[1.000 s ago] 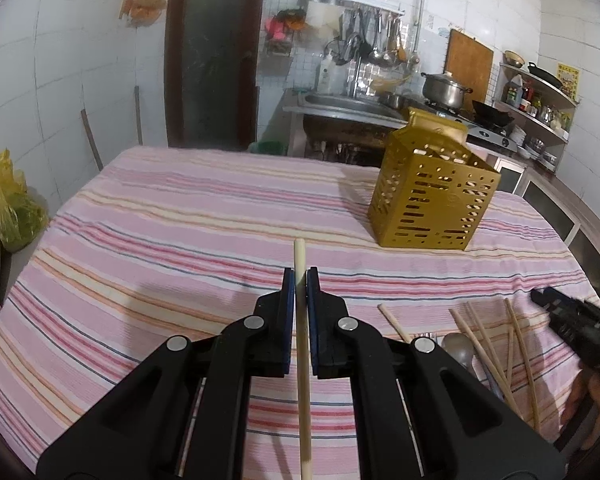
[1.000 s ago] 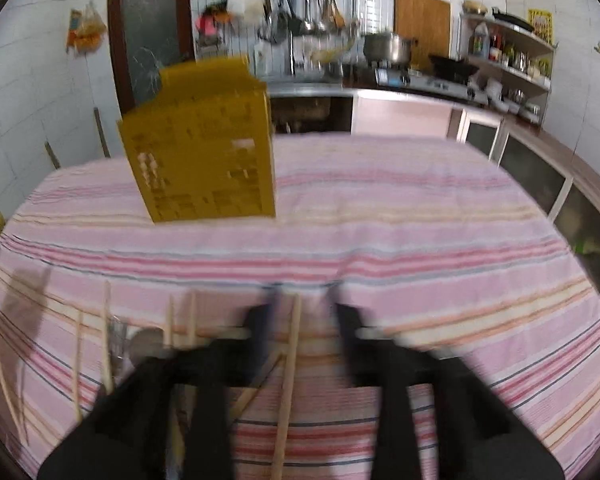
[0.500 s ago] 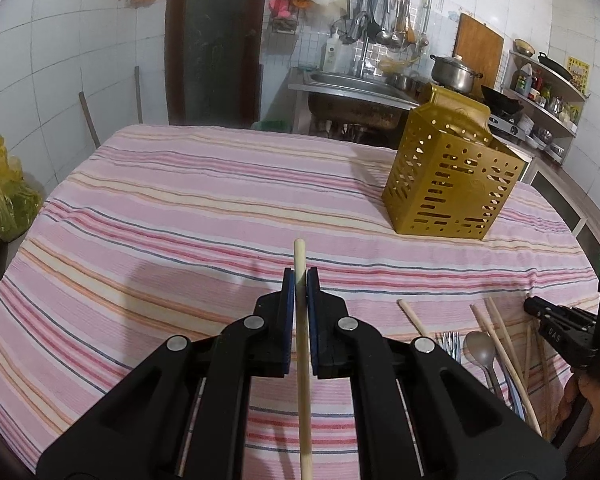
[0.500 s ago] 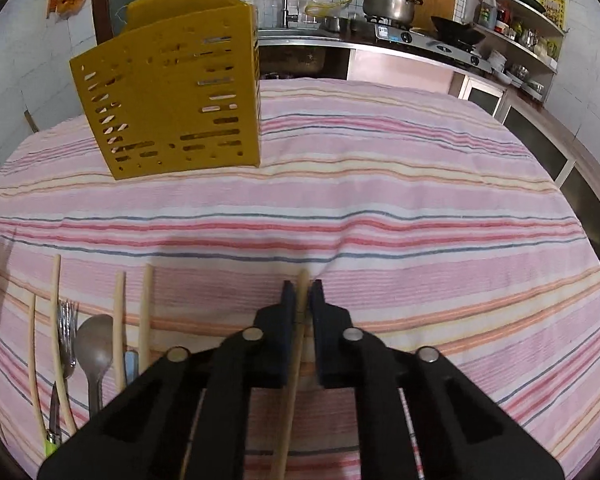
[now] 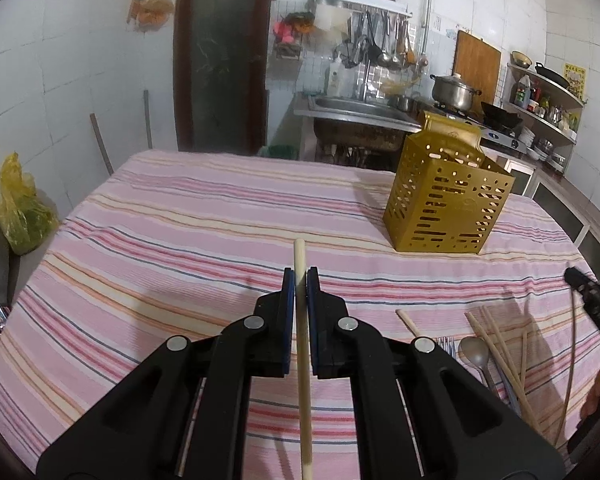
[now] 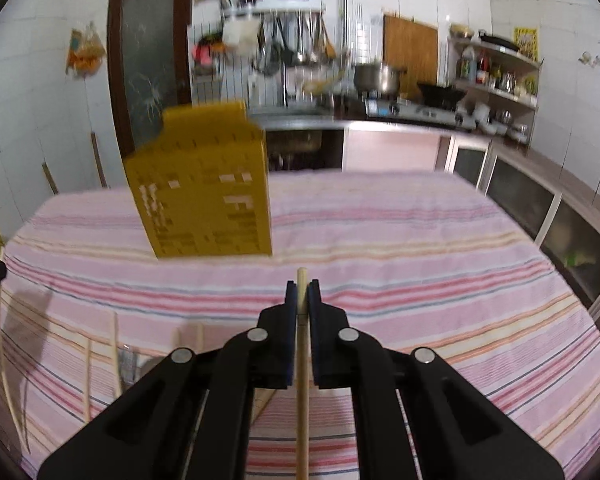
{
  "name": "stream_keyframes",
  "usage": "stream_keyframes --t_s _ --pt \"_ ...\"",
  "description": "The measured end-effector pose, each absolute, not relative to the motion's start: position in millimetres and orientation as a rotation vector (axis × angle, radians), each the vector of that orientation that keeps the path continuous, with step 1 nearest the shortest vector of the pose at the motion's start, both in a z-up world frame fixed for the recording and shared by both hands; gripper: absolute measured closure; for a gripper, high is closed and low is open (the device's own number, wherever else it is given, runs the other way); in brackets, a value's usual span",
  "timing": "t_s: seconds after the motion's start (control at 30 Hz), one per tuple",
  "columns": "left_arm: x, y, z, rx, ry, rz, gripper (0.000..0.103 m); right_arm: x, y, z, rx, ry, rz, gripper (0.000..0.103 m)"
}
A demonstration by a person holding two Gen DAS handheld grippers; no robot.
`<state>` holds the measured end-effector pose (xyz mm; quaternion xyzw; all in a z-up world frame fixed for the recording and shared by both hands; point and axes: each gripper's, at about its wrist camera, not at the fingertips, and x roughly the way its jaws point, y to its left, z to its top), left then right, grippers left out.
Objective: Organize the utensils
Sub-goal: 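Lift and carry the chopsticks in both tools toward the yellow slotted holder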
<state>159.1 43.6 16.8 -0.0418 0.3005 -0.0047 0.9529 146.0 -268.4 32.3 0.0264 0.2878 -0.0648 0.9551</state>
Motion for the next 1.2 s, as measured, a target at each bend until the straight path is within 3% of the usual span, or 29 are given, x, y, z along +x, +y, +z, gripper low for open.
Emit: stream_keyframes --t_s 0.63,0.87,0.93,1.0,1.07,1.2 --pt "120.4 41.4 60.7 -0.087 0.474 -0.035 0.098 102.4 -278.3 72.9 0.108 0.389 -0.129 0.097" --pt "150.5 50.1 43.8 -0.108 0.605 -0.061 0.098 109.8 -278.5 68.1 0.094 0.412 -0.129 0.097" --pt "165.6 56.0 30.4 -0.116 0.664 -0.045 0.09 119.9 -279.7 61.5 0.097 0.45 -0.122 0.097" --pt "182.8 59.3 12.5 -0.103 0.739 -0.026 0.066 129.8 -281.1 55.8 0.107 0.479 -0.118 0.097" --pt "194.2 59.4 -2.8 -0.091 0.788 -0.022 0.056 139.7 -281.7 49.6 0.105 0.5 -0.123 0.097" --pt "212.4 56.3 -31.7 -0.046 0.86 0.01 0.053 160.3 -283.3 35.4 0.113 0.548 -0.127 0.097"
